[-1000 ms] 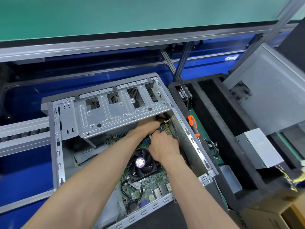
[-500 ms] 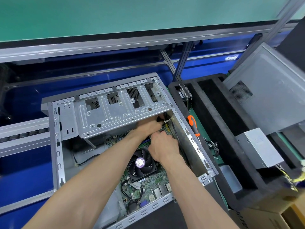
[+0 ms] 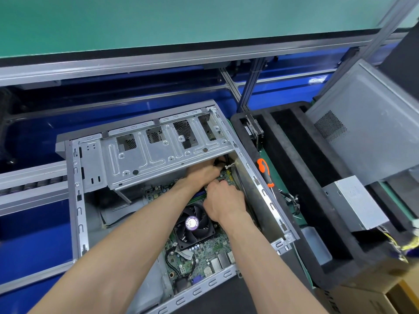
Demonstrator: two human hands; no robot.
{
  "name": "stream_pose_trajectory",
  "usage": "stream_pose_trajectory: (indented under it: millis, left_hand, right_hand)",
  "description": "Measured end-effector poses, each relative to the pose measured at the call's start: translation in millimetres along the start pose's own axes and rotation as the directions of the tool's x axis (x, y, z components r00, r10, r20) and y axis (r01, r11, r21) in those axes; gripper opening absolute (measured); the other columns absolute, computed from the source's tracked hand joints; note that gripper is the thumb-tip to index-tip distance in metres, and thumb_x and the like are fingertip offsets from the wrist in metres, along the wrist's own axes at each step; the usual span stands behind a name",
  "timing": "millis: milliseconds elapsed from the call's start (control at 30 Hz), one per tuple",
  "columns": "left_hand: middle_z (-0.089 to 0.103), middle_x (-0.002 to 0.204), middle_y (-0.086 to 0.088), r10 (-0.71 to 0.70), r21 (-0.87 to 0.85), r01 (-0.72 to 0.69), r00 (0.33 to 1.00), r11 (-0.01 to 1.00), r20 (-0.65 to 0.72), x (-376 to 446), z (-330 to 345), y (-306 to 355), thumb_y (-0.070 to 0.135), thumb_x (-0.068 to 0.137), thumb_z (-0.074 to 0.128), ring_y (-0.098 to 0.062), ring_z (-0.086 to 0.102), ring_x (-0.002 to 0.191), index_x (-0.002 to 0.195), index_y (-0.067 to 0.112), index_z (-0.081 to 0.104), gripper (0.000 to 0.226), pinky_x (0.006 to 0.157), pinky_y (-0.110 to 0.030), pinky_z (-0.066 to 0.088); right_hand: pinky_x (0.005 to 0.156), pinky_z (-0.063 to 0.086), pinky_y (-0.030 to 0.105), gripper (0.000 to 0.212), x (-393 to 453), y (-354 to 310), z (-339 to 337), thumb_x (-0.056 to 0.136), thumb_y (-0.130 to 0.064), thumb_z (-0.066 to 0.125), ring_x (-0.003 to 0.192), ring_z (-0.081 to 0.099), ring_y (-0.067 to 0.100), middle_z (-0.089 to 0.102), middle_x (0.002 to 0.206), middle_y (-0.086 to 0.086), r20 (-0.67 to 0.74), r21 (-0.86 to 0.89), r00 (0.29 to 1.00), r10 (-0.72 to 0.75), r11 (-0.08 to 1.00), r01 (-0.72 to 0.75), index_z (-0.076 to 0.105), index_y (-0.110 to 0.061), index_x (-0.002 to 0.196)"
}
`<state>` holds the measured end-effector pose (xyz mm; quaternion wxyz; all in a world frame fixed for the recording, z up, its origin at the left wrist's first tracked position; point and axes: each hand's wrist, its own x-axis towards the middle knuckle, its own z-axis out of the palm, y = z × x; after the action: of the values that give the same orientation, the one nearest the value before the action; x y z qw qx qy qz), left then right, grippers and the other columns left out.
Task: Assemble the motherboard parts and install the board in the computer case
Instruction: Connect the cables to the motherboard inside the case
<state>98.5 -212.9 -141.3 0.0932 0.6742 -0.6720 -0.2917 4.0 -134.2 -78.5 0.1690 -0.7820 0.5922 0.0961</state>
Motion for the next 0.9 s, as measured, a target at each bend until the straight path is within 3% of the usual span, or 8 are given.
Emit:
stream_pose_trajectory:
  millis: [100,167,200,267,567,667,800,900]
  left_hand:
    - [0.062,0.088,0.0,0.001,-0.034,0.001,0.998,0.999,0.057,0,-11,5,0.03,0.106,0.038,-0.011,0.051,0.086,0.093,0.007,0.067,0.039,0.068,-0.015,0.033]
    - [0.062,0.128,-0.003,-0.082,-0.468,0.063,0.996,0.881,-0.02,2,-4,8,0.024,0.105,0.034,-0.014,0.053,0.113,0.103,0.004,0.064,0.036,0.091,-0.015,0.036]
    - [0.057,0.138,-0.004,-0.044,-0.499,0.04,0.999,0.866,0.003,4,-11,13,0.023,0.104,0.035,-0.016,0.051,0.124,0.11,0.006,0.062,0.033,0.102,-0.021,0.036]
    - [0.054,0.142,-0.007,0.014,0.035,-0.014,1.0,0.999,-0.005,-2,-5,0,0.026,0.102,0.044,-0.023,0.049,0.13,0.129,0.014,0.059,0.034,0.109,-0.031,0.036]
    - [0.062,0.127,-0.008,-0.144,-0.208,0.134,0.989,0.969,-0.031,-2,0,2,0.032,0.101,0.048,-0.023,0.054,0.121,0.124,0.015,0.062,0.032,0.095,-0.02,0.039]
    - [0.066,0.109,-0.003,-0.167,-0.177,0.165,0.986,0.97,0.004,-2,-1,4,0.036,0.102,0.048,-0.018,0.056,0.101,0.107,0.023,0.062,0.02,0.073,-0.014,0.037]
    - [0.05,0.147,-0.002,-0.122,-0.139,0.123,0.992,0.983,0.02,-3,-4,3,0.046,0.102,0.045,-0.023,0.046,0.134,0.142,0.021,0.052,0.048,0.111,-0.028,0.034]
    - [0.058,0.139,-0.001,-0.122,-0.114,0.13,0.99,0.985,0.077,-2,-5,5,0.047,0.101,0.043,-0.02,0.052,0.126,0.134,0.024,0.059,0.043,0.106,-0.025,0.038]
  right_hand:
    - [0.08,0.044,0.039,0.033,0,0,0,0.094,-0.021,0.054,0.112,0.06,0.035,0.061,0.121,0.013,0.0,-0.003,1.0,0.001,1.0,-0.001,0.054,-0.005,0.123]
    - [0.08,0.045,0.04,0.034,0,0,0,0.094,-0.021,0.054,0.112,0.06,0.035,0.061,0.122,0.014,0.0,-0.002,1.0,0.002,1.0,-0.002,0.053,-0.005,0.124]
    - [0.08,0.045,0.04,0.034,0,1,0,0.094,-0.021,0.054,0.112,0.059,0.035,0.061,0.122,0.014,0.0,-0.003,1.0,0.001,1.0,-0.001,0.053,-0.005,0.124]
    - [0.08,0.045,0.04,0.034,0,1,0,0.094,-0.021,0.054,0.112,0.059,0.035,0.06,0.122,0.014,-0.001,-0.006,1.0,-0.001,1.0,0.001,0.053,-0.005,0.124]
    - [0.079,0.043,0.04,0.034,1,1,1,0.095,-0.022,0.054,0.112,0.058,0.036,0.06,0.122,0.014,0.001,-0.007,1.0,-0.002,1.0,0.002,0.053,-0.005,0.123]
    - [0.08,0.044,0.04,0.034,1,1,1,0.095,-0.023,0.055,0.112,0.058,0.036,0.06,0.122,0.014,-0.001,-0.005,1.0,-0.005,1.0,0.005,0.053,-0.005,0.123]
    - [0.081,0.044,0.041,0.034,0,1,1,0.095,-0.021,0.054,0.113,0.058,0.037,0.059,0.123,0.015,-0.01,-0.004,1.0,-0.014,1.0,0.014,0.053,-0.005,0.124]
    - [0.08,0.043,0.041,0.033,0,1,2,0.094,-0.019,0.053,0.112,0.059,0.037,0.06,0.122,0.015,-0.021,-0.005,1.0,-0.014,1.0,0.014,0.054,-0.004,0.123]
